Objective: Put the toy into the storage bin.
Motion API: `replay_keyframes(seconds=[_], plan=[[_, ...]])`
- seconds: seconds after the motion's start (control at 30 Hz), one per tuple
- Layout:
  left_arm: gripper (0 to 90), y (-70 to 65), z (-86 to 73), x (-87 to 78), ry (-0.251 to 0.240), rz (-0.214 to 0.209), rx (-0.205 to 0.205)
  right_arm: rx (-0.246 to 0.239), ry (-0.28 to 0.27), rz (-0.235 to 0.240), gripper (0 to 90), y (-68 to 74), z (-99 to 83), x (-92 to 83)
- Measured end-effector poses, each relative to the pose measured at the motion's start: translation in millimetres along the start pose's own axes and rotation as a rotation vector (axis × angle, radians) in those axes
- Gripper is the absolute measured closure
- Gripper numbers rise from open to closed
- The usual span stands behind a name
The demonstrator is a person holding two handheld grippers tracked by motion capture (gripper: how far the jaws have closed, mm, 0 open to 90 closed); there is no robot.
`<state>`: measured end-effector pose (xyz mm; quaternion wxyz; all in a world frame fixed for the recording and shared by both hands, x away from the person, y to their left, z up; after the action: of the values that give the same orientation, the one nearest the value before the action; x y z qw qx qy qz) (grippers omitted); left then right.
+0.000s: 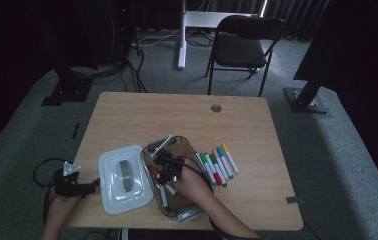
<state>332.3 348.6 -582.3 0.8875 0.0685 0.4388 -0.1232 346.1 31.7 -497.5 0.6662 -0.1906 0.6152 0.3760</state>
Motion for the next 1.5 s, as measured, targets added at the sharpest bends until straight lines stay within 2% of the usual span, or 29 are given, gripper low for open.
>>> replay_keyframes(seconds=[0.03, 0.07, 0.17, 0.3, 0.53, 0.8, 1.0, 1.17, 1.3, 1.43, 1.5], plan=[[1.2, 0.0, 0.0, 0.0, 0.0, 0.0, 0.0, 0.0, 0.0, 0.0, 76.3, 0.0, 0.0, 0.0], [1.2, 0.0, 0.0, 0.0, 0.0, 0.0, 0.0, -0.003, 0.024, 0.0, 76.1, 0.6, 0.6, 4.8], [1.2, -0.1, -0.1, -0.1, 0.001, 0.0, -0.001, -0.003, 0.05, 0.054, 76.1, 2.2, 1.5, 11.8], [1.2, -0.1, -0.1, -0.1, 0.001, -0.001, -0.001, -0.017, 0.083, 0.063, 75.7, 3.3, 2.9, 20.3], [1.2, -0.1, -0.1, -0.1, 0.001, 0.0, -0.001, -0.027, 0.099, 0.016, 70.9, 3.9, 6.0, 23.8], [1.2, 0.0, -0.1, -0.1, 0.001, 0.0, 0.0, -0.028, 0.07, -0.017, 70.0, -4.1, 3.6, 15.3], [1.2, 0.0, 0.0, 0.0, 0.0, 0.0, 0.0, -0.016, -0.014, -0.021, 67.9, -10.6, -2.3, -14.1], [1.2, 0.0, 0.0, 0.0, 0.0, 0.0, 0.0, -0.021, -0.092, -0.004, 65.3, -17.3, -9.5, -43.0], [1.2, 0.0, 0.0, -0.1, 0.001, 0.0, 0.0, -0.005, -0.156, -0.008, 64.1, -30.4, -17.2, -67.7], [1.2, 0.0, 0.0, -0.1, 0.001, 0.0, 0.0, 0.032, -0.222, -0.011, 63.0, -45.4, -25.2, -90.7], [1.2, 0.0, 0.0, -0.1, 0.001, 0.0, 0.0, 0.04, -0.236, -0.012, 62.9, -49.7, -27.3, -95.7]])
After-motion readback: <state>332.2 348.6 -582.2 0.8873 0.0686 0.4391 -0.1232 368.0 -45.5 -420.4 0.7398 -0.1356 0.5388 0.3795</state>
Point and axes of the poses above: each handheld gripper's, and its own axes: x roughly forward along the jaws, z roughly out of its top, y roughly to its left, the point moved 5 cm from there along x, roughly forward along the jaws, and after that the axes turned 6 degrees about y, right-handed, at the moved point
